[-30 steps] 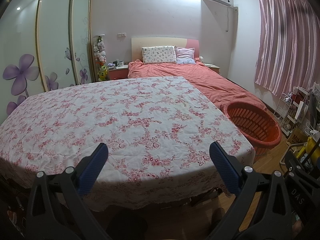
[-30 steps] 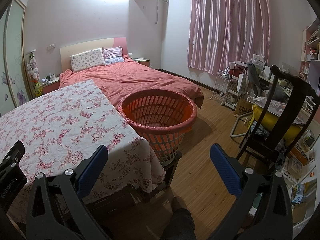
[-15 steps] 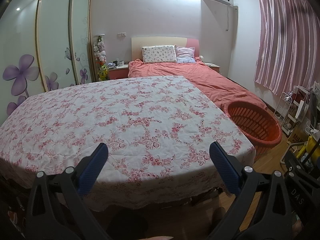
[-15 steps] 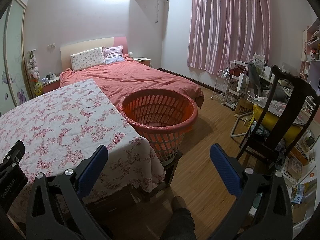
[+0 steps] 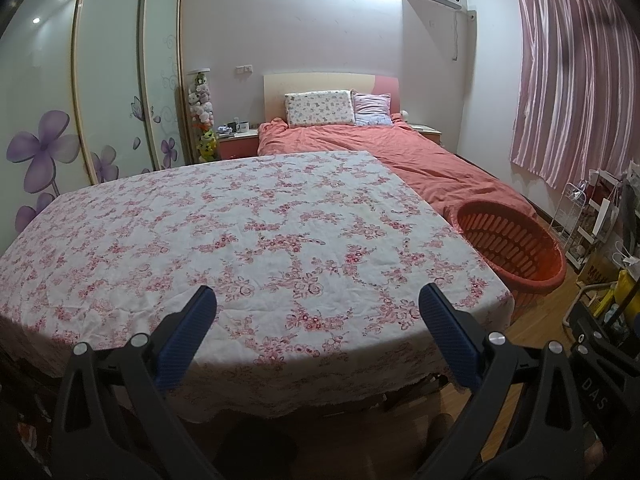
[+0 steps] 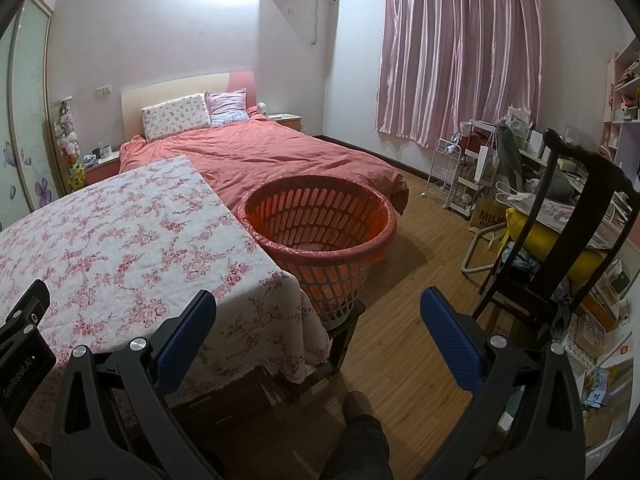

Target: Collect trash

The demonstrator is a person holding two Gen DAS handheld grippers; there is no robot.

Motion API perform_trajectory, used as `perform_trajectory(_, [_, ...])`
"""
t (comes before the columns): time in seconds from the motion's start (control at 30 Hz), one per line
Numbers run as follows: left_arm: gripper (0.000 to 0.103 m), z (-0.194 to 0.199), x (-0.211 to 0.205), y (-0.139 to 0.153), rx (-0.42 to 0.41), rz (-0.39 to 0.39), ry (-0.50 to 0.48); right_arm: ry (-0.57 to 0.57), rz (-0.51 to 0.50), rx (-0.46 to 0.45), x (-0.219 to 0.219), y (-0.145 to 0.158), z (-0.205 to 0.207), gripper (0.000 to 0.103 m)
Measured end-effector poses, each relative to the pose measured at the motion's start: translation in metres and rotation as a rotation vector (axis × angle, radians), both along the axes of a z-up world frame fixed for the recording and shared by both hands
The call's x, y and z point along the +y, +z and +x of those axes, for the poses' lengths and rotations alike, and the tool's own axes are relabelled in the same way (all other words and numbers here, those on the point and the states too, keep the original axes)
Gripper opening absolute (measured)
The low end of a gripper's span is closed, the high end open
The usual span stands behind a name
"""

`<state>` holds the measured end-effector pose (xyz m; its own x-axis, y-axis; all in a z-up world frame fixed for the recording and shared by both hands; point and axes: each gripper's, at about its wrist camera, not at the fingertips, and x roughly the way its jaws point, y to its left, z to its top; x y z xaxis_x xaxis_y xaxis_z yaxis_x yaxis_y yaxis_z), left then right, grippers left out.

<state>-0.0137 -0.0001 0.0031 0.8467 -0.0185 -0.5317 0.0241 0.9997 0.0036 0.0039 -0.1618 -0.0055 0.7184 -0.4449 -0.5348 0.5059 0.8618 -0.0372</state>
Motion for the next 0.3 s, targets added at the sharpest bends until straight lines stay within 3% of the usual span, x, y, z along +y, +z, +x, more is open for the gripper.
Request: perform_trajectory(0.3, [0.099,-0.0002,-0.0002,0.0001,0.000,0.000,-0.001,0.000,0.000,0.000,-0.0001,0.0002,0.0003,0.101])
